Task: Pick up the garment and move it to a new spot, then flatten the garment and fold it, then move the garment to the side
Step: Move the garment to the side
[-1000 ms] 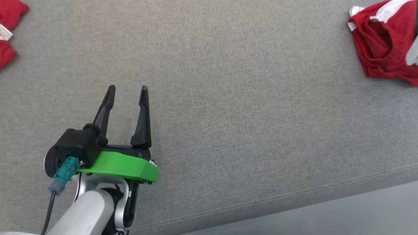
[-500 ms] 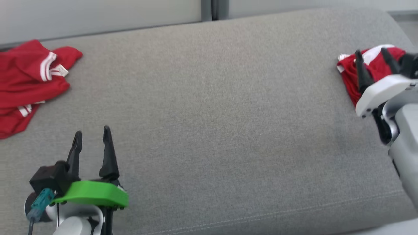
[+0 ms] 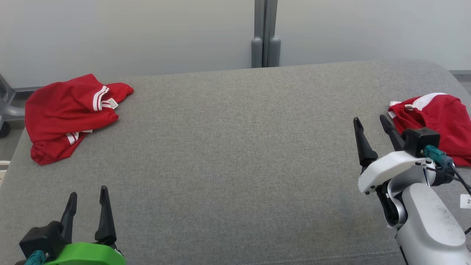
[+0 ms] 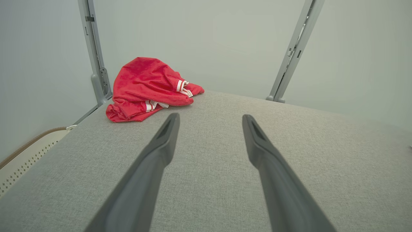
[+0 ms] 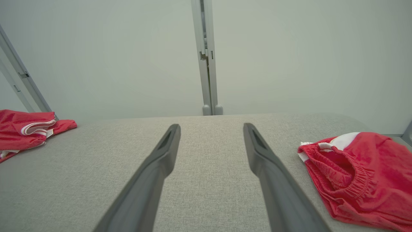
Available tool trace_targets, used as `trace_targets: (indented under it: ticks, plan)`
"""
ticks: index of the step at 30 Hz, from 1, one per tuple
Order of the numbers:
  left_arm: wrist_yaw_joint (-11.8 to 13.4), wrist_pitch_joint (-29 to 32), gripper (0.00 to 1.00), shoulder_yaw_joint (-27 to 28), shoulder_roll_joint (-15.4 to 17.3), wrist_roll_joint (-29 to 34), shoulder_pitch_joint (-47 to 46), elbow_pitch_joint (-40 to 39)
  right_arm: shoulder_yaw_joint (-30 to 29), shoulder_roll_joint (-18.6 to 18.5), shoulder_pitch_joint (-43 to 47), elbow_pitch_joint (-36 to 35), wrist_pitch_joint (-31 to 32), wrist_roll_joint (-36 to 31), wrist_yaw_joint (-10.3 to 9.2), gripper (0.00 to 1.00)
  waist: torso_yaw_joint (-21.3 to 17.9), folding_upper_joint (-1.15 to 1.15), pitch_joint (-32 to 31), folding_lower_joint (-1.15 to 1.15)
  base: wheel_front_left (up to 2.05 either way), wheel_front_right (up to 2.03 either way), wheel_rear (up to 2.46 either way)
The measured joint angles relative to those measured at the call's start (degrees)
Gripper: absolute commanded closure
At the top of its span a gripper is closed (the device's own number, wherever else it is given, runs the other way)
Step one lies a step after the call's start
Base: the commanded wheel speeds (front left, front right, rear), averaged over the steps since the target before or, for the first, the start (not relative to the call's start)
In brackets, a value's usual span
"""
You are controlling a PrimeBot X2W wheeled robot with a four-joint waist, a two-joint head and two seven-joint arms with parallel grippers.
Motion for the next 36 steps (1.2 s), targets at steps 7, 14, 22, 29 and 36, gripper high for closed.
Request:
trace_targets:
  ticks: [7,14,22,29,36]
  plan:
    - [-0.5,0.0,0.0,0.4,0.9,-0.6,2.6,-0.9,-4.3,6.2,9.9,-14.1,5.8,-6.0,-0.01,0.0,0.9,0.0,-1.5,0.0,0.0,0.0,0.0]
    - [-2.0,1.1,0.0,-0.4,1.1,-1.9,3.0,0.0,-5.6,8.7,18.9,-25.8,11.0,-7.8,-0.02,0.0,1.5,0.0,-2.2,0.0,0.0,0.0,0.0]
    - [-2.0,1.5,0.0,-1.0,0.3,-2.0,2.2,0.8,-4.5,8.9,22.0,-29.7,12.4,-5.4,-0.02,0.0,1.4,0.0,-2.5,0.0,0.0,0.0,0.0]
    - [-1.9,1.9,0.0,-1.3,0.3,-2.0,2.0,0.9,-4.5,8.9,22.9,-30.2,12.3,-4.6,-0.02,0.0,1.4,0.0,-2.5,0.0,0.0,0.0,0.0]
    - [-1.8,2.1,0.0,-1.6,0.3,-2.0,1.6,1.0,-4.7,8.9,22.9,-30.4,12.4,-4.7,-0.02,0.0,1.7,0.0,-2.5,0.0,0.0,0.0,0.0]
